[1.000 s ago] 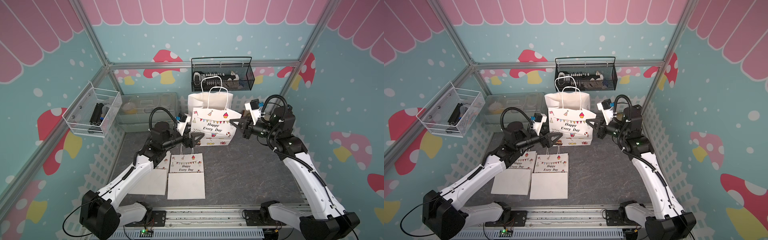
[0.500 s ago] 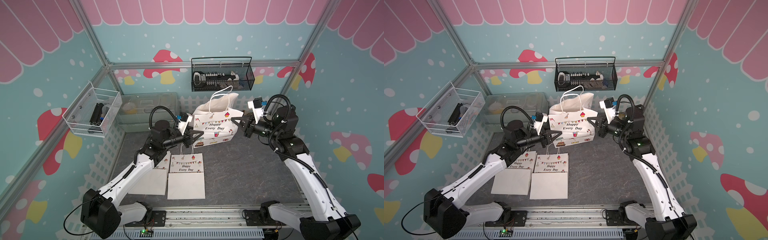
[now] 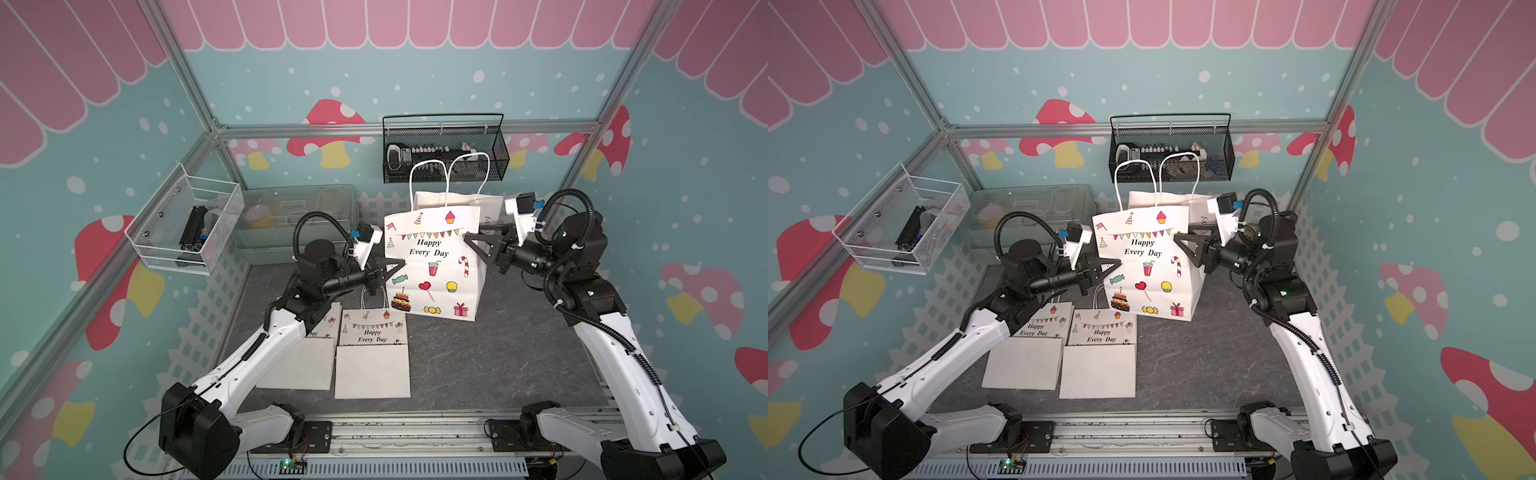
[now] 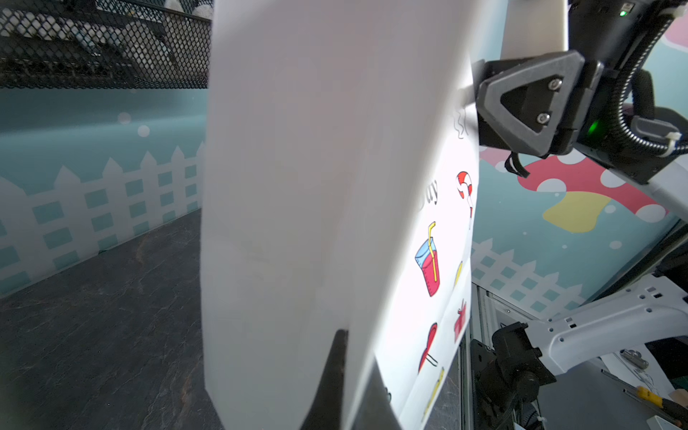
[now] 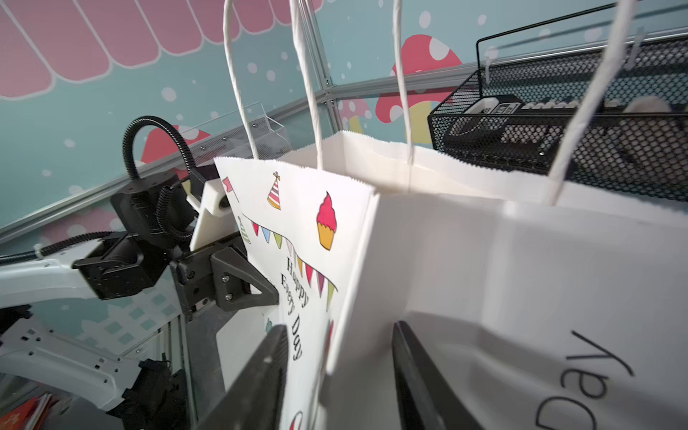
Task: Put away the paper bag
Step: Pick up the paper bag from the center of the board, then press the paper bag.
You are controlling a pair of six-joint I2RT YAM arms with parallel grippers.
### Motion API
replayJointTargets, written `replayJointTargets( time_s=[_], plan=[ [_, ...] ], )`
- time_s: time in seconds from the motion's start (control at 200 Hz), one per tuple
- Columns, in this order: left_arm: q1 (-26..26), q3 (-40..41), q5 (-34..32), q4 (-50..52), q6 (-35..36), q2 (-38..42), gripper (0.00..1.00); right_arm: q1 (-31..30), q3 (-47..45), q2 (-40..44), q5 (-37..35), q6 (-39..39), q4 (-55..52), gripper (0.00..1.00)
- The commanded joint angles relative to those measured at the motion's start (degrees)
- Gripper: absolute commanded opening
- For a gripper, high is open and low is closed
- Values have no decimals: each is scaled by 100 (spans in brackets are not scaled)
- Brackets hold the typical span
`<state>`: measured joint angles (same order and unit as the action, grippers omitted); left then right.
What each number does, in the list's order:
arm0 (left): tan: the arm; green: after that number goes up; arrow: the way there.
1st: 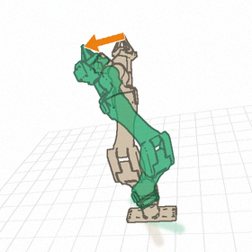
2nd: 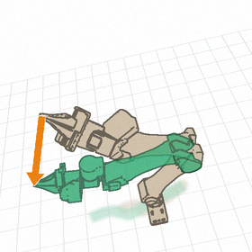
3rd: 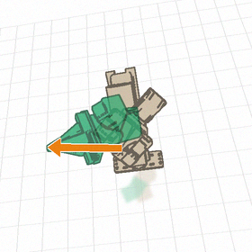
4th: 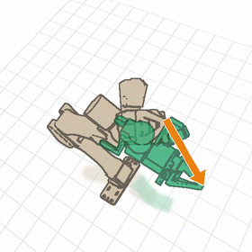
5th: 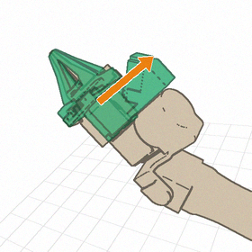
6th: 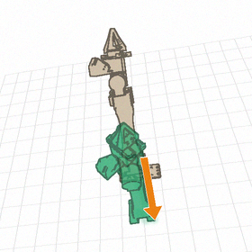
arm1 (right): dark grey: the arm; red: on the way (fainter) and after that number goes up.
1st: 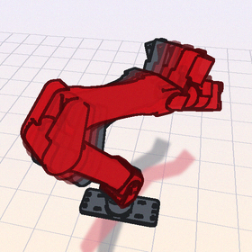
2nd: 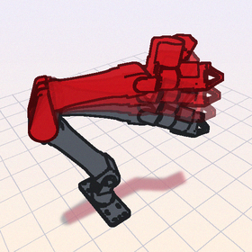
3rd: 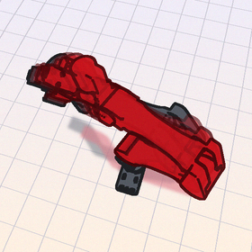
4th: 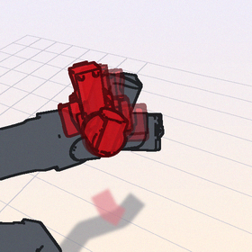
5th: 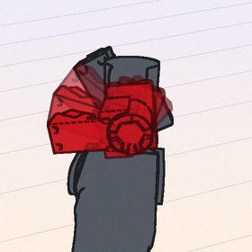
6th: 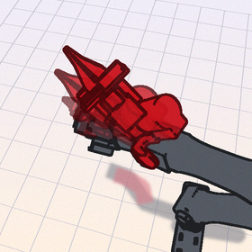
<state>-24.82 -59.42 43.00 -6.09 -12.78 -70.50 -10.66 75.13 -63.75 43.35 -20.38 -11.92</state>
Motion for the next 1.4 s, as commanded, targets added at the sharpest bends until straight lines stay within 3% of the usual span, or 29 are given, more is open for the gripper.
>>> replayJointTargets(
  time_s=[0.0,0.16,0.37,0.58,0.68,1.396],
  plan=[
    [252,-114,295,-39,-259,198,0,128,107,108,-282,-154,-20,70],
    [620,-121,746,2,-643,271,0,368,5,164,-557,-150,-161,87],
    [995,104,1690,-1099,-1745,240,0,1123,-271,202,67,-393,-45,97],
    [1160,80,2146,-1350,-2321,77,0,1391,-618,-240,1518,-759,690,97],
    [1172,144,2258,-1894,-2808,20,0,1390,-748,-370,1855,-998,1118,97],
    [1164,134,2326,-2833,-3709,-8,0,1260,-913,-522,2193,-990,1410,93]
  ],
)
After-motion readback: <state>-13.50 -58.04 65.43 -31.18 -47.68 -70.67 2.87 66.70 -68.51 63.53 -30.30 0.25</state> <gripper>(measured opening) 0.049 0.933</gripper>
